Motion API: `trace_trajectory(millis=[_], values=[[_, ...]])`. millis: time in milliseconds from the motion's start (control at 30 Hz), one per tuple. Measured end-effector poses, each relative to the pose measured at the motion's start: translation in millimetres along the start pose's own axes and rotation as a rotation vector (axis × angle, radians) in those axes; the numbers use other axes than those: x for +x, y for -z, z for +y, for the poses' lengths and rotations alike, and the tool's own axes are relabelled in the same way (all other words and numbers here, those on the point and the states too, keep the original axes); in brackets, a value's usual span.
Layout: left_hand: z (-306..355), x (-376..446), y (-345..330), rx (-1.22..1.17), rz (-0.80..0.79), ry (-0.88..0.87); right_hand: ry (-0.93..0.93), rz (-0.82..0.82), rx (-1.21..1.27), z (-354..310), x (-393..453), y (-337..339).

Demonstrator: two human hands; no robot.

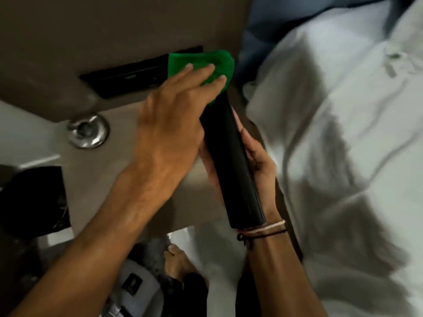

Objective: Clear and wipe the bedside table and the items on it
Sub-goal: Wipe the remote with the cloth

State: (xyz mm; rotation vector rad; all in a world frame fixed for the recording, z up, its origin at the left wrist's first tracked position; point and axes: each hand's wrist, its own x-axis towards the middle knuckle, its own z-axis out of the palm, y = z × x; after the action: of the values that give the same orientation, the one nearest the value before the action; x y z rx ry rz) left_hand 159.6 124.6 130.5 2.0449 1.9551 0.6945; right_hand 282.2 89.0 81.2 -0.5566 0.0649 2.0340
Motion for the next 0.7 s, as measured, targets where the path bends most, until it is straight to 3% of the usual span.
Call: trace_trajectory(millis=[100, 267, 467, 567, 633, 700], values=[[-51, -13, 16, -0.037, -0.080, 0.073, 0.007, 0.111, -0.154, 51, 31, -18], [-84, -67, 36, -0.124, -0.266, 0.114, -0.009, 0.293, -0.131, 100, 82, -14], [-119, -124, 80, -0.360, -0.372, 0.146, -0.129, 0.364, -0.113, 106, 118, -6], [-132, -121, 101, -0.431, -0.245, 0.206, -0.237, 0.336, -0.345, 103, 125, 2], [-140, -105, 102, -0.378, -0.117, 0.219, -0.318, 0.344, -0.544, 105, 125, 6], [-148, -86, 93, -0.273, -0.022, 0.249, -0.390, 0.385, -0.563, 106, 117, 14]])
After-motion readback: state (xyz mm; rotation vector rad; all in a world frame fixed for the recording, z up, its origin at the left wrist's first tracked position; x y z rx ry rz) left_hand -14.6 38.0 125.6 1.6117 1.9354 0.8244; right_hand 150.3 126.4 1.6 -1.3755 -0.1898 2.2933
